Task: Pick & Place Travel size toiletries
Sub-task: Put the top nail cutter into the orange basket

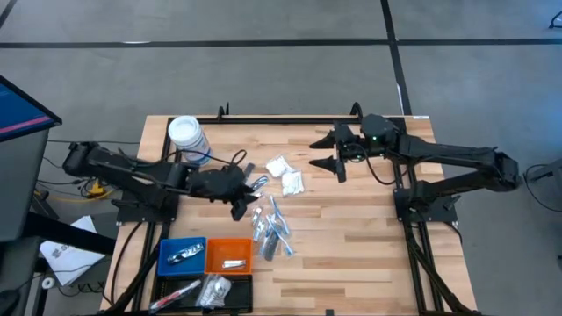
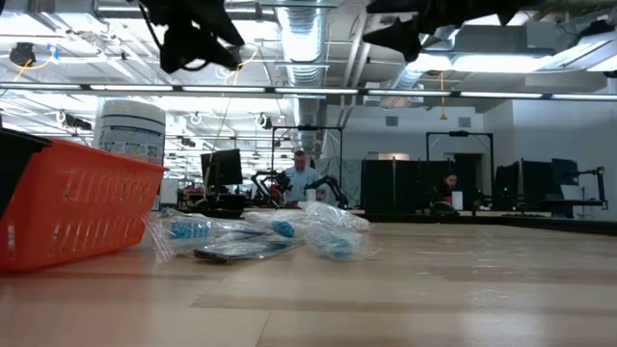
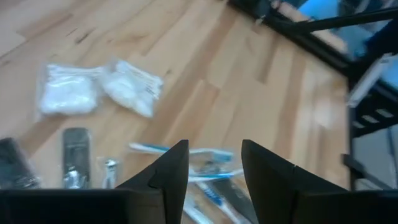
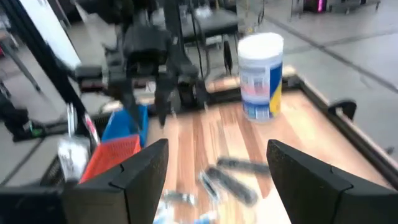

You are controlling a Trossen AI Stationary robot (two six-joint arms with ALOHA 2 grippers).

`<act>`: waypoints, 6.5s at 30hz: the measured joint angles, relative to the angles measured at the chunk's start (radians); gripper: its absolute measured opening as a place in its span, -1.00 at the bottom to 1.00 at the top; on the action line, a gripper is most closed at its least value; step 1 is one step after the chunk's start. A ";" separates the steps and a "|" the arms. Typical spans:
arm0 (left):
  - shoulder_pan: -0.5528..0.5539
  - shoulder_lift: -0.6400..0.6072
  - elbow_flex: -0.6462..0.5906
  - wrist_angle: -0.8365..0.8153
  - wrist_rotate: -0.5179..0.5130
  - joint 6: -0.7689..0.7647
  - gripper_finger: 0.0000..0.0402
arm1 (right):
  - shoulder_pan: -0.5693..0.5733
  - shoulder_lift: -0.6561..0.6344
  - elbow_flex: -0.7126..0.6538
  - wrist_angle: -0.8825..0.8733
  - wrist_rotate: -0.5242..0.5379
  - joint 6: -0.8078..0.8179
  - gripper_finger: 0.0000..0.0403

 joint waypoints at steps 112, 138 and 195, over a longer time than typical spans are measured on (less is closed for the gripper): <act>0.097 -0.151 -0.380 -0.042 0.690 0.168 -0.80 | -0.369 0.301 0.047 0.648 0.006 -0.098 0.32; -0.357 0.172 -0.115 -0.140 0.199 -0.227 -0.80 | -0.193 0.242 0.047 0.150 0.003 -0.083 0.32; -0.382 0.379 -0.116 -0.047 0.214 -0.318 -0.60 | -0.229 0.242 0.047 0.248 0.003 -0.089 0.32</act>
